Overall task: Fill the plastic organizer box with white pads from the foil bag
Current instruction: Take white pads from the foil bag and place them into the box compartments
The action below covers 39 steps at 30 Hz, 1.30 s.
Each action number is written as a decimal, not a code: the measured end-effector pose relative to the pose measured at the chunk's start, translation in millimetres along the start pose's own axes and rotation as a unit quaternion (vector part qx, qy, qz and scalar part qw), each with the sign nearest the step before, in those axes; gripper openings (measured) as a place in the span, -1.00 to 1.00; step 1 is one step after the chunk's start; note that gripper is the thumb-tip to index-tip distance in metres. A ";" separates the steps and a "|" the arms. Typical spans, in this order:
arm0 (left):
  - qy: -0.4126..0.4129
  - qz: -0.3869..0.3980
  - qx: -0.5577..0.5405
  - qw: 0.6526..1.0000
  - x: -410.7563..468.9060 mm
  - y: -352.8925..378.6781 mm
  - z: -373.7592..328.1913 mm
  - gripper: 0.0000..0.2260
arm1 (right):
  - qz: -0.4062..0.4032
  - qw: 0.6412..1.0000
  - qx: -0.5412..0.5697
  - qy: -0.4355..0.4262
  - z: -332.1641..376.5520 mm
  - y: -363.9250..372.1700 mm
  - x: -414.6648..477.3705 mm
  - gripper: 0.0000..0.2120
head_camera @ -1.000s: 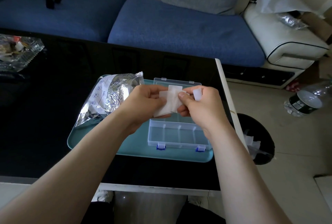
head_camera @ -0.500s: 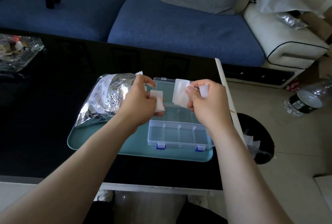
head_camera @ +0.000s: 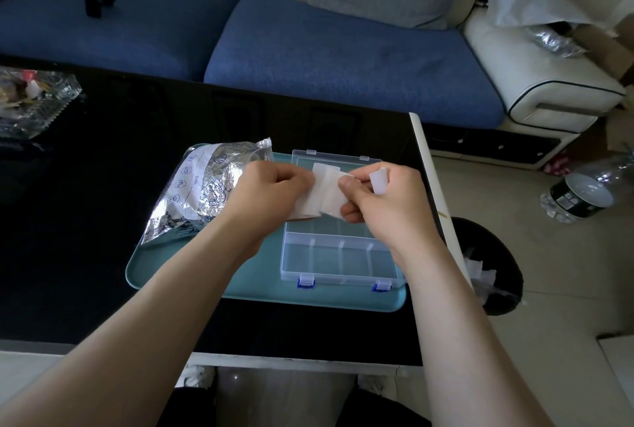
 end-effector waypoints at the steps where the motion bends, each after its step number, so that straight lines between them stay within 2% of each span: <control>1: 0.000 -0.004 0.005 1.000 0.3 -0.7 0.2 -0.83 | -0.007 1.000 -0.003 -0.002 0.4 -3.0 -0.4 -0.98; 6: -0.001 0.028 0.029 0.999 -1.1 7.7 -2.5 -0.80 | 0.021 1.000 -0.005 -0.013 4.6 1.3 -0.6 -0.98; 11: -0.019 0.049 -0.063 0.997 0.1 15.5 -0.6 -0.77 | 0.001 0.999 -0.031 -0.009 2.3 -2.0 -0.4 -0.98; 15: -0.002 0.063 -0.028 0.998 -3.2 19.2 -5.3 -0.83 | 0.002 0.999 -0.032 -0.007 0.7 0.2 1.4 -0.96; 18: -0.015 0.039 -0.073 0.996 -2.8 14.8 0.6 -0.88 | -0.026 0.997 -0.075 0.009 4.8 -4.7 -1.1 -0.78; 22: -0.031 0.029 -0.097 0.994 -4.0 12.2 5.3 -0.86 | 0.000 0.997 0.017 0.078 2.7 -0.7 -8.6 -0.47; 25: -0.038 0.026 -0.106 0.993 -5.1 13.3 6.7 -0.88 | 0.008 0.988 0.108 0.109 -1.7 3.1 -9.4 -0.63; 28: -0.038 0.022 -0.113 0.993 -5.1 13.5 6.9 -0.91 | 0.025 0.992 0.084 0.095 0.8 6.5 -7.3 -0.69; 32: -0.033 0.022 -0.111 0.993 -4.1 13.8 6.4 -0.95 | 0.036 0.998 0.032 0.035 8.2 8.8 -1.9 -0.78; 34: -0.031 0.033 -0.113 0.993 -2.6 14.7 7.3 -0.93 | 0.027 0.999 0.024 0.028 5.7 6.9 -0.8 -0.89; 39: -0.030 0.073 -0.126 0.989 -1.7 21.2 4.5 -0.84 | 0.008 1.000 0.017 0.022 -3.2 5.4 1.9 -0.79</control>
Point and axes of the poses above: each hand's wrist, its own x-axis towards the middle knuckle, its own y-axis out of the palm, z = x × y, the point moved 10 cm from there along x, towards the middle knuckle, and after that the axes turned 13 degrees about z, right-handed, at the moved point
